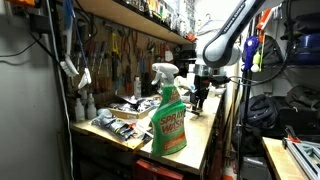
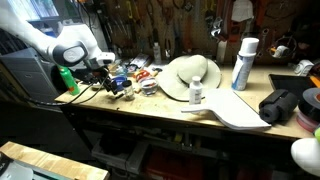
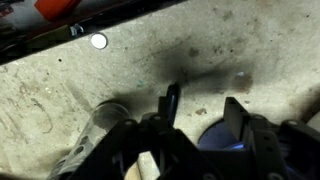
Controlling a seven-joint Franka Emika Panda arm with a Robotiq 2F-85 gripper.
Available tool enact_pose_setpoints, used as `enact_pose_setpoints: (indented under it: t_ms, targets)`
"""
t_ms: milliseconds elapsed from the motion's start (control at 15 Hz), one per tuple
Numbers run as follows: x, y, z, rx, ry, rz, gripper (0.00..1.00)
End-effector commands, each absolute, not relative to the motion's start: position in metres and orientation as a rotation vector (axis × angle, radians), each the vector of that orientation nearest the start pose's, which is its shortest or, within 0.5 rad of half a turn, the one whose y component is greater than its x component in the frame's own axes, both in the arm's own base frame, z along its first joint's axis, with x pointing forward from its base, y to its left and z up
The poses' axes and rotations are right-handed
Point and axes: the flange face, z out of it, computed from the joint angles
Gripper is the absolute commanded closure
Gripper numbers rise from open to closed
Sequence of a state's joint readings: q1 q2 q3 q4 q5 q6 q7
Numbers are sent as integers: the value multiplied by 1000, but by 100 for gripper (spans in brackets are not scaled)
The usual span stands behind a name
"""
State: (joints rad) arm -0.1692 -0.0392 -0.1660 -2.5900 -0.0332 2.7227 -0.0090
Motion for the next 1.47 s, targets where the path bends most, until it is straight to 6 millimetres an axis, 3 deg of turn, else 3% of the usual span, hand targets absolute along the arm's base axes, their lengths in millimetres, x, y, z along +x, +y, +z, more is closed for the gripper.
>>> enact_pose_setpoints:
  t_ms: [0,400,533,733,800,933,1200,1400]
  targets:
    - [440,-154,275,-3144,500,-298,42]
    - [450,-169,261,-3151,557,-300,45]
    - [452,-171,257,-3148,568,-281,73]
    - [454,-171,251,-3146,564,-248,96]
    - [454,-170,251,-3146,561,-240,100]
    - [452,-167,264,-3126,549,-233,96]
    - [439,-175,314,-3104,651,-299,96]
    - [432,-168,343,-3060,641,-329,96]
